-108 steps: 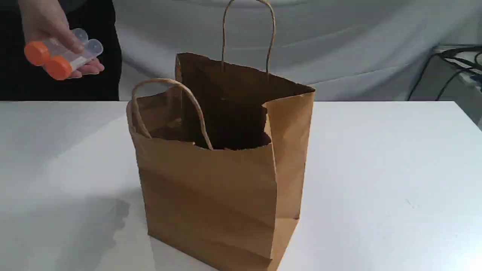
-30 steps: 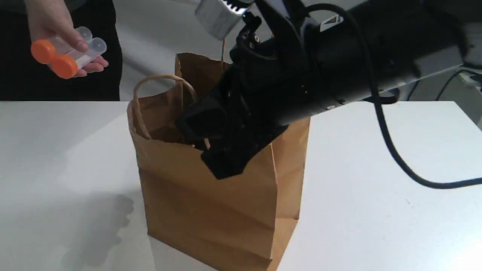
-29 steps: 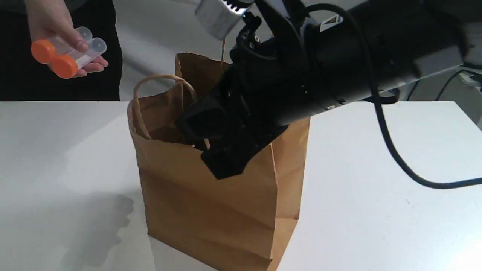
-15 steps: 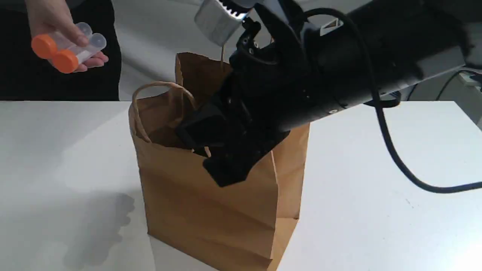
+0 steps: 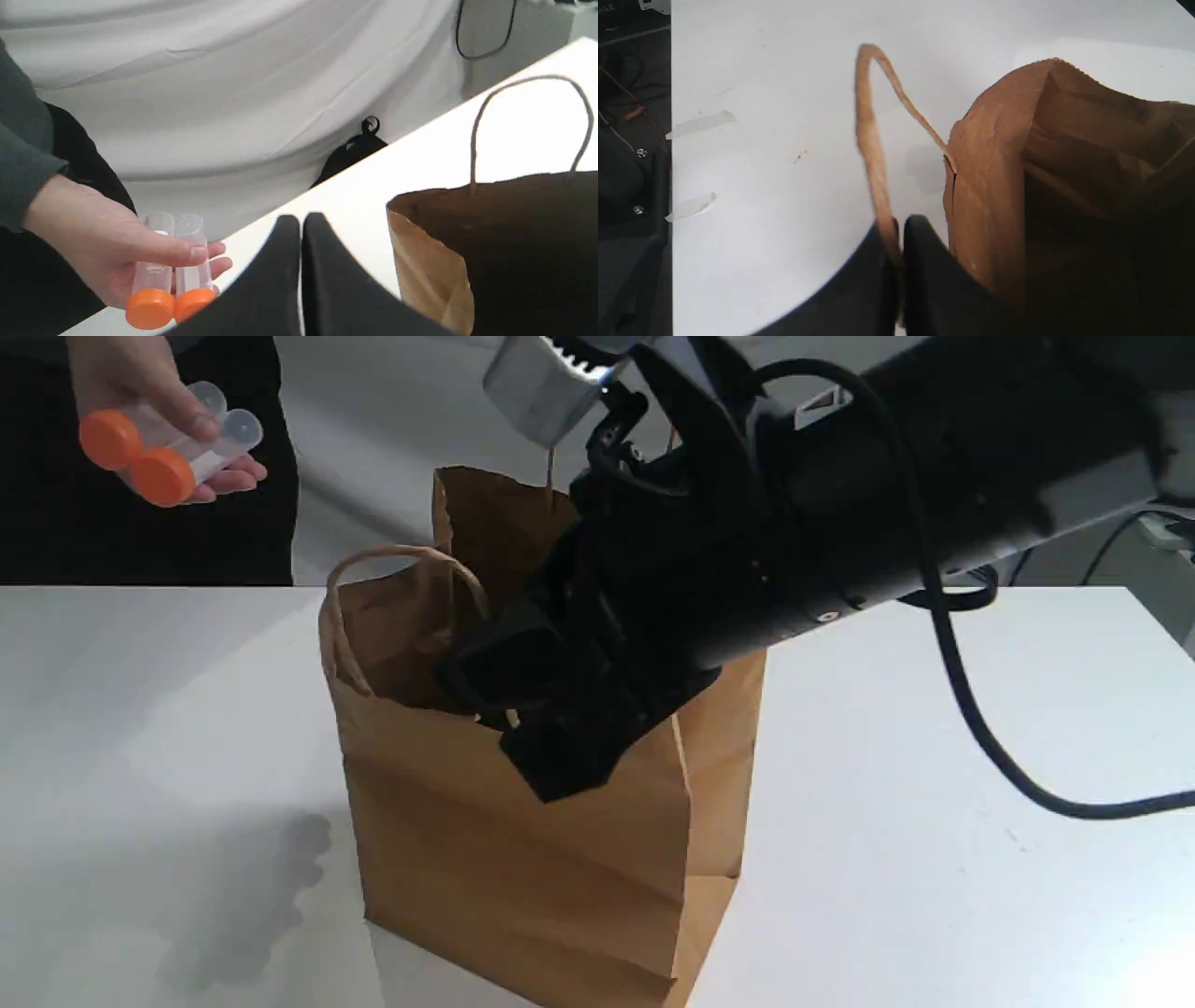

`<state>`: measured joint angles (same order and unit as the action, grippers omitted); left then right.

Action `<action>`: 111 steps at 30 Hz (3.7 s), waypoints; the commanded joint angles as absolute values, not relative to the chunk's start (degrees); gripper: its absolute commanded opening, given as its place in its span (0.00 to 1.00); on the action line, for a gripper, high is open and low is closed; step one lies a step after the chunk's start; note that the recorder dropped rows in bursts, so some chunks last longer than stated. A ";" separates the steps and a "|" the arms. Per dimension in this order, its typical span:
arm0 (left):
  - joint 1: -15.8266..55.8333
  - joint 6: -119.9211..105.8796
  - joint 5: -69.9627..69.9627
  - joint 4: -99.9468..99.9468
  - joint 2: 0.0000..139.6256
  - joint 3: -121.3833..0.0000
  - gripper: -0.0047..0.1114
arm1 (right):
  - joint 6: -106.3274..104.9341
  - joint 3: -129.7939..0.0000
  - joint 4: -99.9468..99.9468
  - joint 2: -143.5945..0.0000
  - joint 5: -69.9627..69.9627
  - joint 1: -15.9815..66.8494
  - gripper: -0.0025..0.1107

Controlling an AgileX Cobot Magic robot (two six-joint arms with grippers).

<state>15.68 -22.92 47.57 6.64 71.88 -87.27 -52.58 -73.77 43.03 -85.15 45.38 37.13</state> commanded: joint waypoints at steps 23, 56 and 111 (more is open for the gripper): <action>-1.70 -66.12 69.96 57.85 105.35 -99.26 0.07 | -50.40 -74.13 42.98 -85.08 51.03 37.17 0.02; 10.94 -65.09 69.96 37.49 114.54 -110.29 0.42 | -46.18 -74.13 42.86 -85.08 51.03 37.17 0.02; 2.94 -57.42 69.96 59.35 120.24 -110.29 0.04 | -22.22 -111.41 26.99 -93.76 63.70 37.17 0.02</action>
